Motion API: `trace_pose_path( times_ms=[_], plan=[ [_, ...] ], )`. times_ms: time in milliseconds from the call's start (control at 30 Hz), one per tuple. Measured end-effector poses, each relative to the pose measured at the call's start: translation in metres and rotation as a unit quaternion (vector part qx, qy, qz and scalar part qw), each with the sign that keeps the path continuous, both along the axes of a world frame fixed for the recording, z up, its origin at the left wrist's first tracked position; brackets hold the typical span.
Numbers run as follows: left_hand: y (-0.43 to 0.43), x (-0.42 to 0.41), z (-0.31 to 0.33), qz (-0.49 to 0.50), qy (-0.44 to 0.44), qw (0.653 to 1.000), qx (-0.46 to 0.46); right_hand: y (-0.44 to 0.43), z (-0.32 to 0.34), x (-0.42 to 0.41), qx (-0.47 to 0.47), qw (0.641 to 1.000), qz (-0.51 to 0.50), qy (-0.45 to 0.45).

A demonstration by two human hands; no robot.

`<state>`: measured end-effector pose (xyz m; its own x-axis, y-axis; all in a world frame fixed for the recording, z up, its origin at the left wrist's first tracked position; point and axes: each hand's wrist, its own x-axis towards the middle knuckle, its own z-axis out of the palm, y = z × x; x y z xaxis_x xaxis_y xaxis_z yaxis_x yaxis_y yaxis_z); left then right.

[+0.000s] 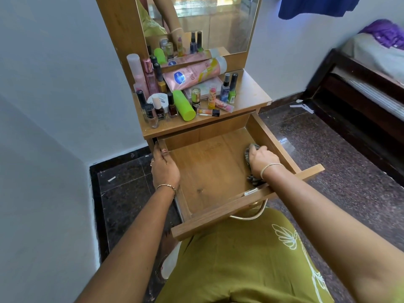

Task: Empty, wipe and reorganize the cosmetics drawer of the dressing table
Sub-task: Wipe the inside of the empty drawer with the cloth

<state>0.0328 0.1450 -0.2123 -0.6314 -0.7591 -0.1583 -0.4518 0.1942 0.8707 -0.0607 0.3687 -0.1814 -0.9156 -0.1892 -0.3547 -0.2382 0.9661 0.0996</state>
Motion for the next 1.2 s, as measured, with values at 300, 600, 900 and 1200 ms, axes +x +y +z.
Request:
trace_pose_path(
  times_ms=[300,600,900,1200],
  plan=[
    [-0.001,0.002,0.002,-0.019,-0.001,1.000,-0.012,-0.023,0.000,-0.019,-0.104,0.993,-0.001,0.058],
    [0.001,0.002,0.008,-0.021,-0.015,0.997,-0.071,0.009,0.020,-0.028,-0.437,0.883,-0.167,0.043],
    [0.005,0.006,0.014,-0.018,0.017,0.997,-0.073,0.006,0.094,-0.062,-0.588,0.768,-0.204,0.149],
    [0.005,0.004,0.008,-0.021,0.023,0.995,-0.095,-0.016,0.108,-0.133,-0.470,0.848,-0.139,0.203]
  ],
)
